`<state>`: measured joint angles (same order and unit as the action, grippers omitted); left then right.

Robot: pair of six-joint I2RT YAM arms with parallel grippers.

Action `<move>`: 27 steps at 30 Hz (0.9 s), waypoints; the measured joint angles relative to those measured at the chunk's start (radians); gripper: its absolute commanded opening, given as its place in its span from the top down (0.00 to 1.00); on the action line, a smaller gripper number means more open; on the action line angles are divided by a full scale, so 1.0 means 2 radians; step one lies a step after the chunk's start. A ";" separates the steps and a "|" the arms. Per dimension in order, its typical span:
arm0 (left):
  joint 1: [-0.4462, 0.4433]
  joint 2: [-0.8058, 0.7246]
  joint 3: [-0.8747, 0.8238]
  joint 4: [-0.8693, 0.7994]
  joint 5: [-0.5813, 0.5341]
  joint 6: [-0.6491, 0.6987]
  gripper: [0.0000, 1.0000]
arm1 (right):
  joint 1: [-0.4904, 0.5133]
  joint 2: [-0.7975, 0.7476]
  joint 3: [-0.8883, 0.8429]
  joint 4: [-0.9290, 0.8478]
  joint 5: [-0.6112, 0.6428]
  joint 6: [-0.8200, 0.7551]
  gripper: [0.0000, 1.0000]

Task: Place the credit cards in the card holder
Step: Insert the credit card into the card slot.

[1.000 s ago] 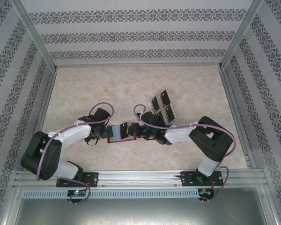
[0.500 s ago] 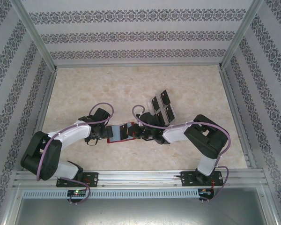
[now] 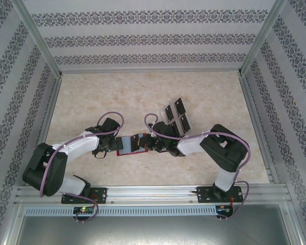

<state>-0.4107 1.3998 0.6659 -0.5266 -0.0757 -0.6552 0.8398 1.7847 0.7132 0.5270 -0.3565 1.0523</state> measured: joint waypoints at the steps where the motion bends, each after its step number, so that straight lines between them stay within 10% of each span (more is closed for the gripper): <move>1: 0.000 0.000 0.000 0.000 0.000 0.000 0.00 | 0.000 0.000 0.000 0.001 0.000 0.000 1.00; 27: 0.000 0.000 0.000 0.000 0.000 0.000 0.00 | 0.000 0.000 -0.013 0.027 -0.001 0.013 1.00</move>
<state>-0.4107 1.3998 0.6659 -0.5266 -0.0757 -0.6552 0.8398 1.7840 0.6865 0.5804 -0.3588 1.0790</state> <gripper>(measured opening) 0.998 0.066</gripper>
